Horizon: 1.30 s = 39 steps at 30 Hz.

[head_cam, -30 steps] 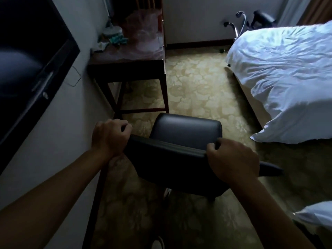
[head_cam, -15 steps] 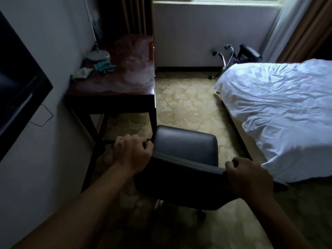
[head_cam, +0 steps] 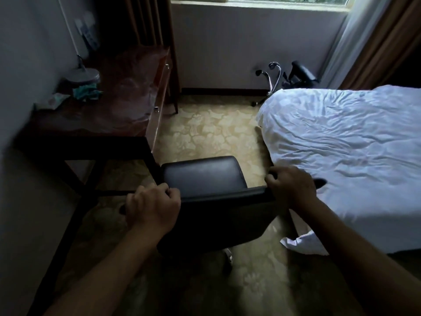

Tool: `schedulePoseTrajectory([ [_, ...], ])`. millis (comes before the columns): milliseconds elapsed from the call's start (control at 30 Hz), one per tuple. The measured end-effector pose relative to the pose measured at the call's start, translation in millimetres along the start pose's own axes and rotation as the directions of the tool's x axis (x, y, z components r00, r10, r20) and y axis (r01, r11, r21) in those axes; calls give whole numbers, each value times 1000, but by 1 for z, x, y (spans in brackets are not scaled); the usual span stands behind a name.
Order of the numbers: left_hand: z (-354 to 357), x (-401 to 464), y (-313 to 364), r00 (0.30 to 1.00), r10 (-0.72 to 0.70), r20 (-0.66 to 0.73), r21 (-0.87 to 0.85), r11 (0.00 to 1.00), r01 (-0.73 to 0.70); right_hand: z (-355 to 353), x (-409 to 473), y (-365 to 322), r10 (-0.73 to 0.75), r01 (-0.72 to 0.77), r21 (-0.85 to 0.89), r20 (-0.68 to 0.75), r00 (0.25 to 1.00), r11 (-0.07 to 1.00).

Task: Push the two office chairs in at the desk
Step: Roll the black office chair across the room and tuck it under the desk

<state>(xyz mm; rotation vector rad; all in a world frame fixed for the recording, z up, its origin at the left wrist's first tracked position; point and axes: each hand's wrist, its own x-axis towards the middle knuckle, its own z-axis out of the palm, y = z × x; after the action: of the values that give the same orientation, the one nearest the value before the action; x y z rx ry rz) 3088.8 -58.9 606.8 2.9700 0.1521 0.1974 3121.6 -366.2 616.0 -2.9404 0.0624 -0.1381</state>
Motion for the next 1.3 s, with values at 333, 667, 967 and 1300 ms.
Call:
schedulePoseTrajectory([
  [333,23,45,148,996,-76,40,-91,993,80,-18,134,115,-152,152,-129,13,988,980],
  [667,62,121,267,996,-84,-26,-98,992,81,-20,289,189,-306,319,-337,91,948,886],
  [967,72,198,342,969,-246,36,-89,965,248,-16,413,213,-381,387,-276,77,921,880],
  [1300,86,272,405,865,-494,-87,-120,867,483,-18,525,215,-504,506,-3,82,860,863],
])
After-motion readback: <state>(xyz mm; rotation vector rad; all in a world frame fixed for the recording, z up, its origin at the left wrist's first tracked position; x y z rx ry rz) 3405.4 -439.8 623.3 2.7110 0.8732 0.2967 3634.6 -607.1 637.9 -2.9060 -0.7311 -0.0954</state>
